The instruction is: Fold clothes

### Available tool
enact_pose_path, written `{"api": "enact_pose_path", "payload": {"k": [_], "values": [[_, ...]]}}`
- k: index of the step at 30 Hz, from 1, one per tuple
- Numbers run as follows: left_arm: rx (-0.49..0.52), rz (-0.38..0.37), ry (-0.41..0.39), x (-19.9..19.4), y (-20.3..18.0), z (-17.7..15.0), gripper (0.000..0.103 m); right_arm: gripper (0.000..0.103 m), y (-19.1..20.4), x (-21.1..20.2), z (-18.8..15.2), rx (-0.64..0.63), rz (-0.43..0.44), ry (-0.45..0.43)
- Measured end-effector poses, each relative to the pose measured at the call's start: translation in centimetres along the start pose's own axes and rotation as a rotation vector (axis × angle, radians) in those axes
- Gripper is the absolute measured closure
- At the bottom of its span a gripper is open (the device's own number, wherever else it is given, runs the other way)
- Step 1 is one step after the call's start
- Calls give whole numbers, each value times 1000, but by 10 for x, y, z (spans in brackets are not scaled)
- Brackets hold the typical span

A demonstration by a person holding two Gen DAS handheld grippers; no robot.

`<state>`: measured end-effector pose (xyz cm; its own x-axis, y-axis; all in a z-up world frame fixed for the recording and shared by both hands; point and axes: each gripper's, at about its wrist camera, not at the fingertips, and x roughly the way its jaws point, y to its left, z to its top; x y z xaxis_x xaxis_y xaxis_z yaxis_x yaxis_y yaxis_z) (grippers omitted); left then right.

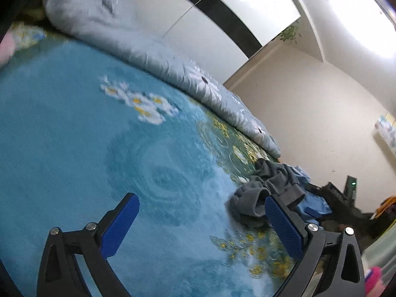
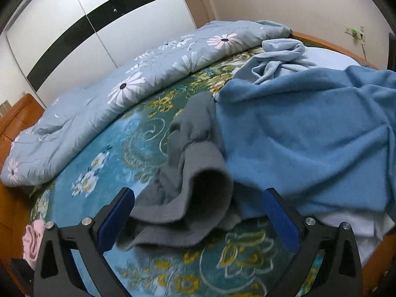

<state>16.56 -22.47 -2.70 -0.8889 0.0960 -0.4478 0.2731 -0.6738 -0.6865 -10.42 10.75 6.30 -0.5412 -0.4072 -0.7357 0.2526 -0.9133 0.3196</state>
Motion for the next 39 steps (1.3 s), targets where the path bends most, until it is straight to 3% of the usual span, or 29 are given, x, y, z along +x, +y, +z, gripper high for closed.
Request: {"api": "enact_pose_path", "payload": {"k": [3,5,7,9,12,17,23,31,35,39], "values": [[-25,-8,45,8,5,-1,0,6,-2,10,8,24,24,-23],[7,27,43,9,2,-3,0,22,-3,17,12,36,25,-9],[39,58,37,6,-2,-3,0,52,-5,30,16,57,15,37],[45,56,39,2,-4,-2,0,62,-7,43,16,83,-12,82],[42,25,59,-4,-2,0,0,91,1,46,14,98,-22,99],[54,29,30,-19,1,6,0,94,48,12,23,14,144,64],[33,9,6,-38,9,16,0,95,161,-39,13,-285,349,44],[28,19,-68,-78,27,30,0,95,263,-45,-9,-474,415,75],[82,16,-96,-91,25,33,0,95,287,-35,-17,-510,427,100],[158,-33,-79,-80,2,36,0,95,293,-25,-26,-539,419,138]]}}
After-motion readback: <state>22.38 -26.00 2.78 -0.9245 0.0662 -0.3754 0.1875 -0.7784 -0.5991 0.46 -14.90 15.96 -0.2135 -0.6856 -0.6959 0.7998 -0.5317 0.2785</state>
